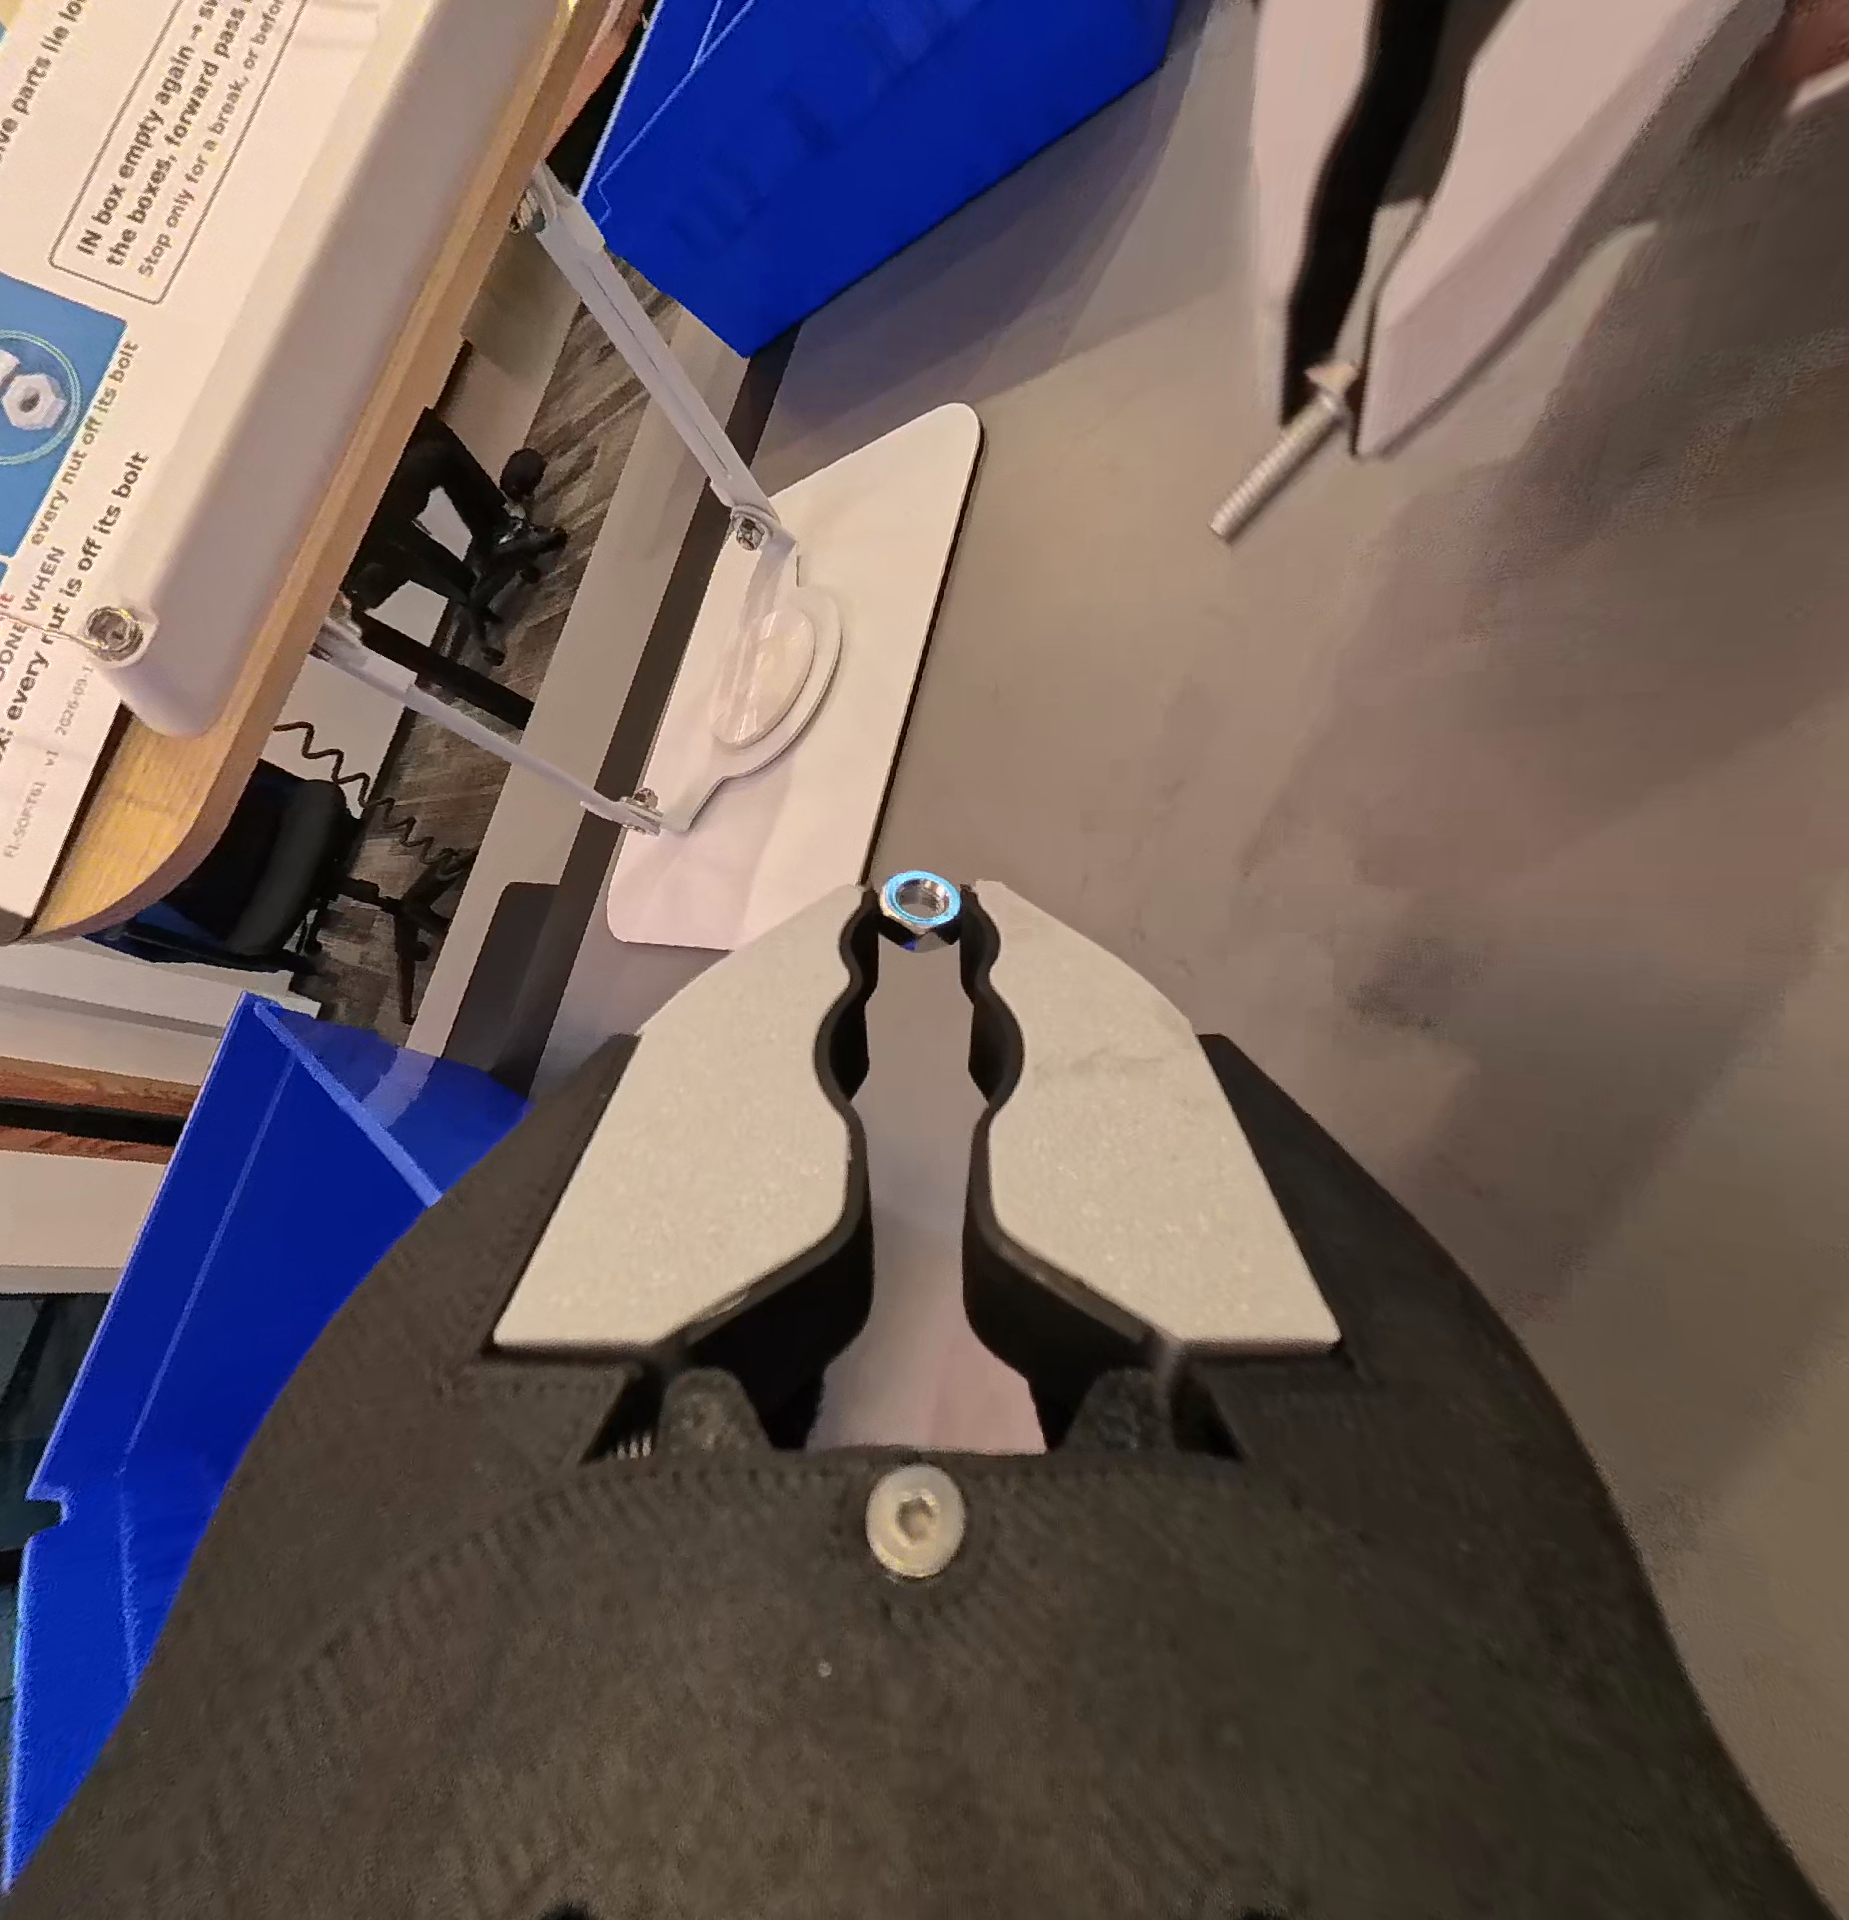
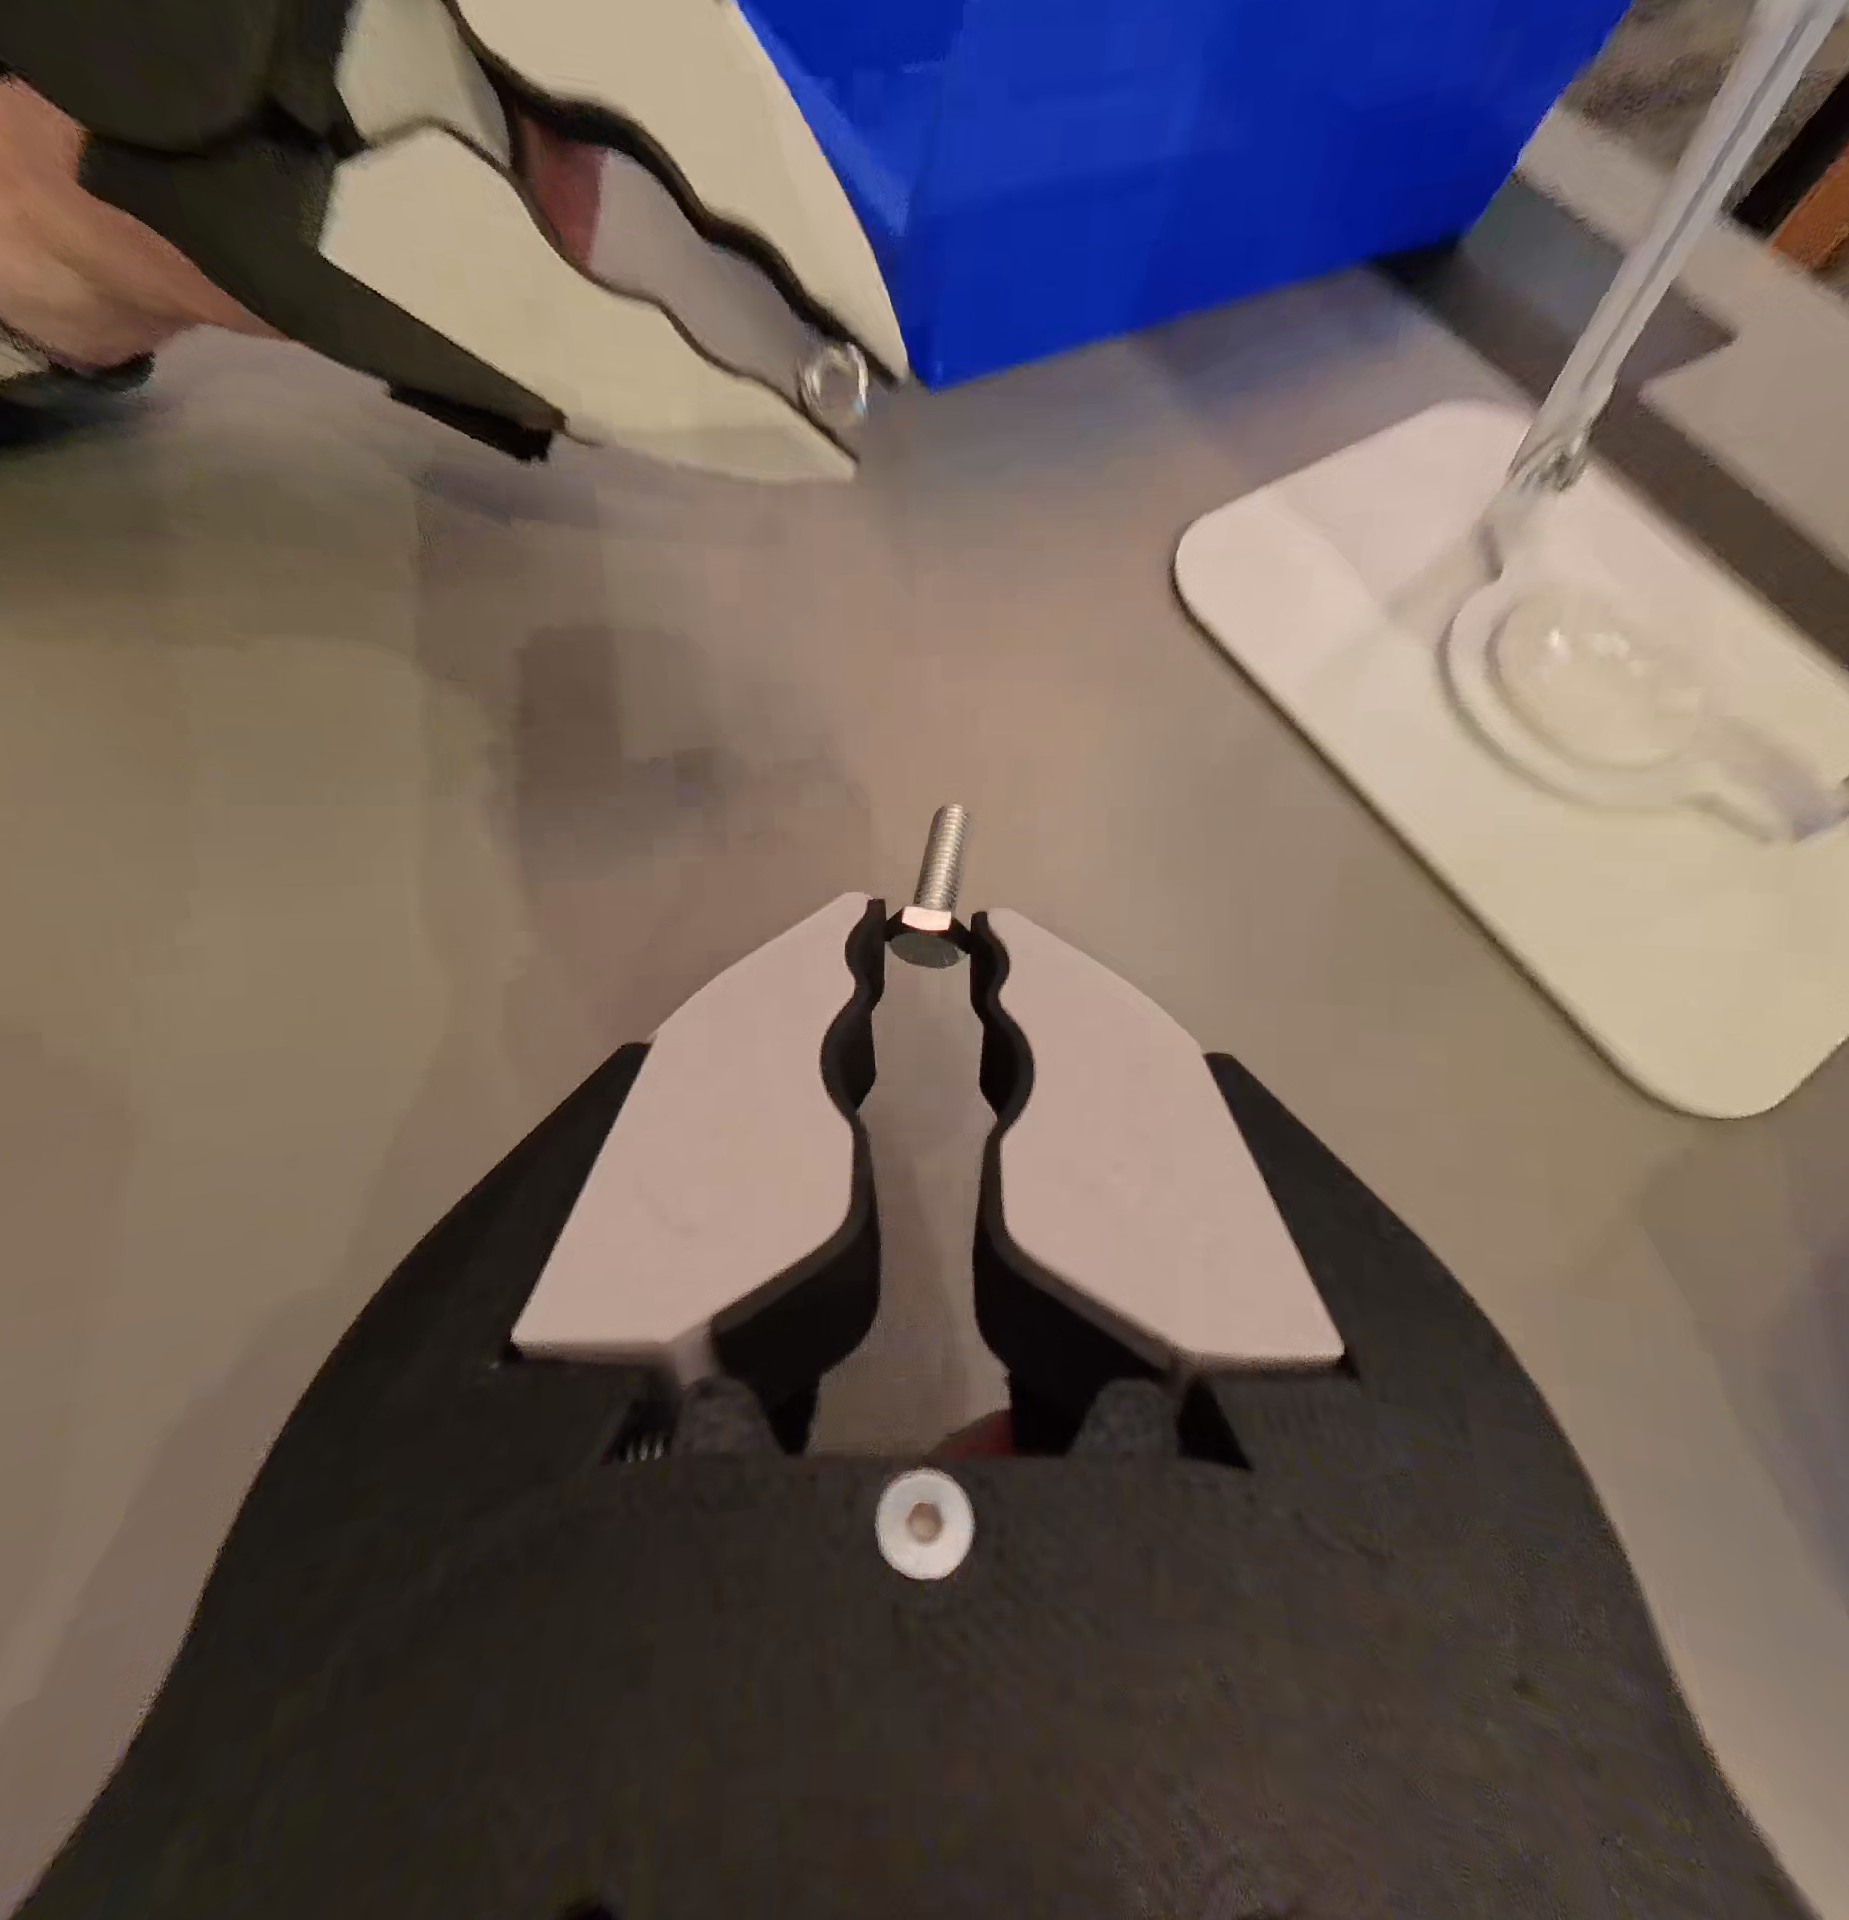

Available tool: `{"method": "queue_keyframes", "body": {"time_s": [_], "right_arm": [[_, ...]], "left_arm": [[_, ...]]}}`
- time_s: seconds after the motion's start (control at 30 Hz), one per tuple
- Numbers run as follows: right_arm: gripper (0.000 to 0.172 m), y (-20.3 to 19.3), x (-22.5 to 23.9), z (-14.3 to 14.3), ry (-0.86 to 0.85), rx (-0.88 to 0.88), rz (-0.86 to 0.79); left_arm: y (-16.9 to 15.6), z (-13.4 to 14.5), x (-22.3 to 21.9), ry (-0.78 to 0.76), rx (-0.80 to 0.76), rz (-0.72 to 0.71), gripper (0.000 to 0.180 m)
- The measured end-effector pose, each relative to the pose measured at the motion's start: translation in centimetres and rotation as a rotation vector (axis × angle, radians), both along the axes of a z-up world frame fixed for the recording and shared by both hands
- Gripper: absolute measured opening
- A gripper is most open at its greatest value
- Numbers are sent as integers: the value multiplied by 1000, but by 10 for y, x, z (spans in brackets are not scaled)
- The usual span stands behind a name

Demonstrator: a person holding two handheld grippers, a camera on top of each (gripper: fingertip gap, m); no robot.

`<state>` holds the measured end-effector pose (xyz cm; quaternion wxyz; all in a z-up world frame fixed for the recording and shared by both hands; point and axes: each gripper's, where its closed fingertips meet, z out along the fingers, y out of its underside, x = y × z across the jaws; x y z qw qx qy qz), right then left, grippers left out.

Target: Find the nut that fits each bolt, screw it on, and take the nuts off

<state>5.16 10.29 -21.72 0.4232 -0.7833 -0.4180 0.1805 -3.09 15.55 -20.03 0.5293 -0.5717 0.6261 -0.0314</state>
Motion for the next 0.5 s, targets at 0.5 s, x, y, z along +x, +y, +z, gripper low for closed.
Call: {"method": "queue_keyframes", "body": {"time_s": [0.5], "right_arm": [[16, 2, -49, 23, -392, 425, 325]], "left_arm": [[1, -25, 7, 191, -15, 44, 14]]}}
